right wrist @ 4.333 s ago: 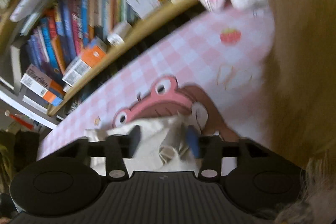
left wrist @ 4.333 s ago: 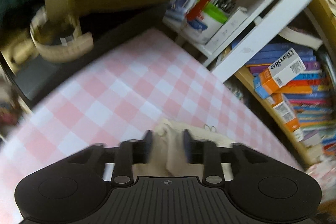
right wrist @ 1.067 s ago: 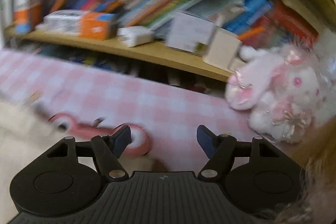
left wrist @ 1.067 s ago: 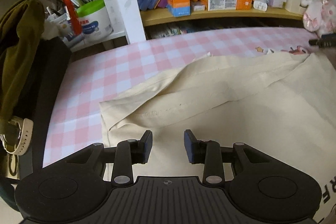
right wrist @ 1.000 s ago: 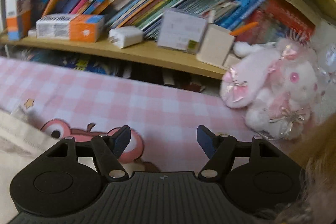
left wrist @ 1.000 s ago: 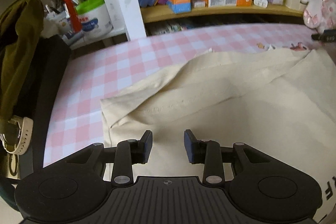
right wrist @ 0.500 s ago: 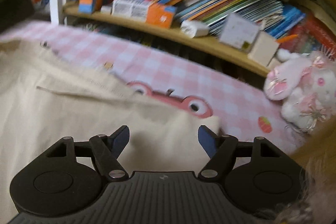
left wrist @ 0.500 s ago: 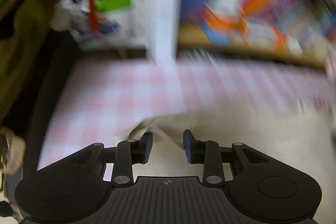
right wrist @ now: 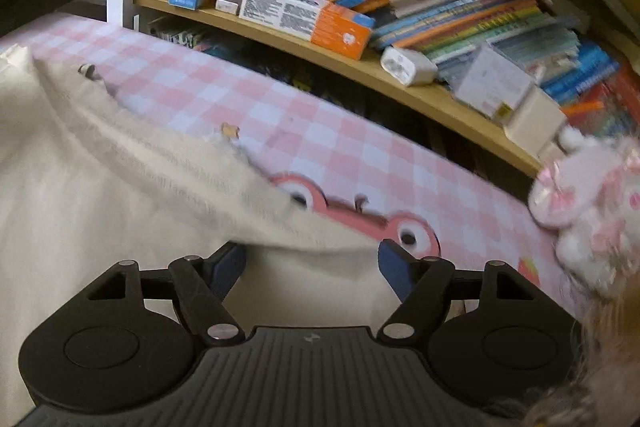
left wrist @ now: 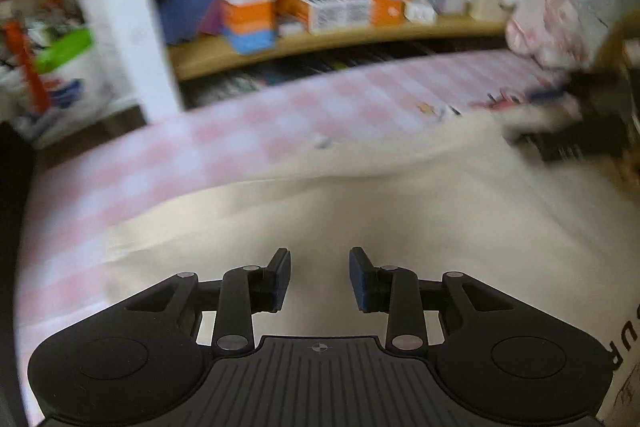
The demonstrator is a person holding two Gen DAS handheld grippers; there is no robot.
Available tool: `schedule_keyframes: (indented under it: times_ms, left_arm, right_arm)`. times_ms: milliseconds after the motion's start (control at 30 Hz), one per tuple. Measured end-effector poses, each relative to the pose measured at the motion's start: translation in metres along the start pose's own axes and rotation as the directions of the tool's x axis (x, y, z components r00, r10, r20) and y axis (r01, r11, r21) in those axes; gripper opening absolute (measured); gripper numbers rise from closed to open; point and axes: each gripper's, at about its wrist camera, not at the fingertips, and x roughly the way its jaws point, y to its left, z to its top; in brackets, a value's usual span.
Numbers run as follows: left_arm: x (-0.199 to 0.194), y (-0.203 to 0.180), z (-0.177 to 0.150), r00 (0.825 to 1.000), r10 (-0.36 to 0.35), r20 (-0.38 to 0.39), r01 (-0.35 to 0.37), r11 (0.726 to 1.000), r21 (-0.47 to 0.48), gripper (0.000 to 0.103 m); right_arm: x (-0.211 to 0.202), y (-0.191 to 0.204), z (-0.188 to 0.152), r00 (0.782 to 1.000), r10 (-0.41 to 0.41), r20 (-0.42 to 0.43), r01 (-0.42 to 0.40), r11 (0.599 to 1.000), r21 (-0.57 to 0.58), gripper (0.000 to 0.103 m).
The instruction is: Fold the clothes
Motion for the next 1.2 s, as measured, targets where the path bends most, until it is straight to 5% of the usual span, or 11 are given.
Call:
schedule_keyframes:
  times_ms: [100, 200, 267, 400, 500, 767, 967, 1100, 1200]
  left_arm:
    - [0.014, 0.011, 0.016, 0.999, 0.034, 0.016, -0.032, 0.993, -0.113, 0.033]
    - [0.002, 0.053, 0.025, 0.987, 0.146, 0.067, -0.11, 0.917, -0.384, 0.033]
    - [-0.01, 0.067, 0.017, 0.981, 0.176, 0.075, -0.124, 0.884, -0.45, 0.033]
    - [-0.042, 0.052, -0.019, 0.979, 0.196, 0.053, -0.168, 0.928, -0.333, 0.033]
    - [-0.069, 0.039, -0.052, 0.976, 0.215, 0.028, -0.197, 0.932, -0.304, 0.034]
    - [-0.098, 0.053, -0.118, 0.955, 0.295, -0.033, -0.271, 0.822, -0.501, 0.034]
    - [-0.093, 0.062, -0.123, 0.965, 0.262, -0.004, -0.223, 0.814, -0.536, 0.032]
    - [-0.092, 0.063, -0.126, 0.977, 0.209, 0.037, -0.146, 0.788, -0.598, 0.028]
    - [-0.089, 0.053, -0.122, 0.988, 0.145, 0.05, -0.088, 0.802, -0.591, 0.028]
  right_arm:
    - [0.014, -0.014, 0.02, 0.998, -0.06, 0.014, 0.059, 0.995, 0.077, 0.07]
    - [0.016, -0.046, 0.037, 0.989, -0.145, 0.009, 0.139, 0.963, 0.232, 0.07]
    - [0.005, -0.059, 0.038, 0.989, -0.143, 0.027, 0.131, 0.953, 0.273, 0.071]
    - [-0.027, -0.054, 0.008, 0.995, -0.089, 0.042, 0.078, 0.973, 0.215, 0.072]
    - [-0.048, -0.053, -0.025, 0.998, -0.069, 0.0, 0.067, 0.971, 0.228, 0.072]
    - [-0.089, -0.066, -0.094, 0.996, 0.015, -0.091, 0.026, 0.9, 0.434, 0.058]
    - [-0.085, -0.071, -0.111, 0.988, 0.084, -0.128, -0.006, 0.856, 0.517, 0.034]
    - [-0.084, -0.064, -0.111, 0.989, 0.089, -0.115, -0.021, 0.866, 0.499, 0.019]
    - [-0.082, -0.06, -0.108, 0.989, 0.1, -0.106, -0.035, 0.87, 0.491, 0.009]
